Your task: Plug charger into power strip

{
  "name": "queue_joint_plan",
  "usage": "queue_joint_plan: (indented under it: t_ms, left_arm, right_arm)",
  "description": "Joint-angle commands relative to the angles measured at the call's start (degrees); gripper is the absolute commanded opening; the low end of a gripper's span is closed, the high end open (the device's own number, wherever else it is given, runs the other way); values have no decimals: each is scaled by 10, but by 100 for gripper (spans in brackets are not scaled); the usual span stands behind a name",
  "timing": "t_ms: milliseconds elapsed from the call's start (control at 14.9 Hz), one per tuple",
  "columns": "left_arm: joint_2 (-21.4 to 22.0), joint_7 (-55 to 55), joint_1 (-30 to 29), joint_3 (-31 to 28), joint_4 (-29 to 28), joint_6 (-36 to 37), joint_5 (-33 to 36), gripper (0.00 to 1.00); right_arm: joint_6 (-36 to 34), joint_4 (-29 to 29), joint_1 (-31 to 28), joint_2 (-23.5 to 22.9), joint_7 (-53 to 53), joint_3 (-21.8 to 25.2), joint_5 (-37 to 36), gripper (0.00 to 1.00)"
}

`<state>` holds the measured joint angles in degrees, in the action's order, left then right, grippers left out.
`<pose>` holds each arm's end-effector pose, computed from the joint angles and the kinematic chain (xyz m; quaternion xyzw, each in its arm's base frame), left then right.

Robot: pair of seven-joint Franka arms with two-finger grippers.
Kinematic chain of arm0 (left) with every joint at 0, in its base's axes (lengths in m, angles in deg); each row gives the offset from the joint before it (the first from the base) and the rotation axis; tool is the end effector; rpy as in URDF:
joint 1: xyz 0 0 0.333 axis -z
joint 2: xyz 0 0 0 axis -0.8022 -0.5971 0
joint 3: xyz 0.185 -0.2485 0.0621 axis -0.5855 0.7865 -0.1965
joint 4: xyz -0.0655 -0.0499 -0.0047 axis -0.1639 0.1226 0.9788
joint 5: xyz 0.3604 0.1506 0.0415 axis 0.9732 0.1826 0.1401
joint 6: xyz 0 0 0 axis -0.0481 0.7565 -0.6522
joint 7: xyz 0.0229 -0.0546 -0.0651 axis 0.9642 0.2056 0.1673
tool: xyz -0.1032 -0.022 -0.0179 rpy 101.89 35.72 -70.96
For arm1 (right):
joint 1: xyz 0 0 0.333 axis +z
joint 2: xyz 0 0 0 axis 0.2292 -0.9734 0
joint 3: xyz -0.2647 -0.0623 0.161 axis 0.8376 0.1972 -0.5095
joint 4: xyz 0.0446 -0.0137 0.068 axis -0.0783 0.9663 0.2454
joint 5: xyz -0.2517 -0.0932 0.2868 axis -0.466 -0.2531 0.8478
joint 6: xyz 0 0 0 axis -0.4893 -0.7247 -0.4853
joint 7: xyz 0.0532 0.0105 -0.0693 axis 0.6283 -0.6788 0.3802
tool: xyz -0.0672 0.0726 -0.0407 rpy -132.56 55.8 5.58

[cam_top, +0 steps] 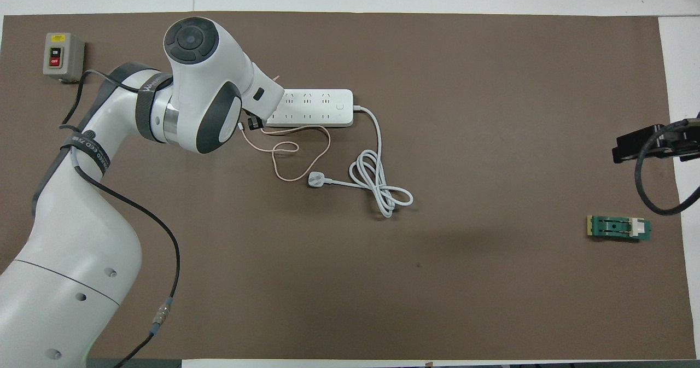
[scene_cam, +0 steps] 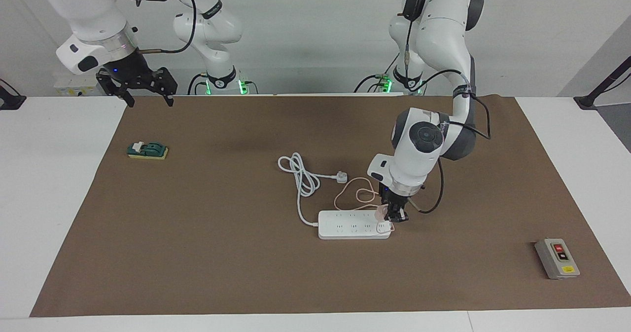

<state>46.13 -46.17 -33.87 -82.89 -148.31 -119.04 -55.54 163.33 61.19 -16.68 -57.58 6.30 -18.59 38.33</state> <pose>0.6576 -0.2721 0.3475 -0.7545 0.6556 -0.0290 0.0062 0.5353 -0.0135 0.6302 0.9995 -0.0016 -0.0328 0.0026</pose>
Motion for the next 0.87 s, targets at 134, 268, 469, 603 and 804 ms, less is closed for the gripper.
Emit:
queue_joint_plan:
  t_ms: [134, 268, 469, 603, 804]
  left_arm:
    - [-2, 3, 4, -3, -12, -12, 11, 1]
    - [-1, 3, 5, -3, -12, -9, 11, 1]
    - [3, 4, 8, -3, -20, -3, 11, 1]
    - [5, 5, 10, -3, -20, 11, 11, 0]
    - [5, 11, 11, -3, -19, 21, 11, 0]
  right_arm:
    - [-2, 5, -6, 5, -7, -4, 1, 100]
    - [-2, 5, -5, 5, -7, -4, 1, 100]
    - [-2, 5, -6, 5, -7, -4, 1, 100]
    - [-2, 5, -6, 5, -7, -4, 1, 100]
    - [-2, 5, -5, 5, -7, -4, 1, 100]
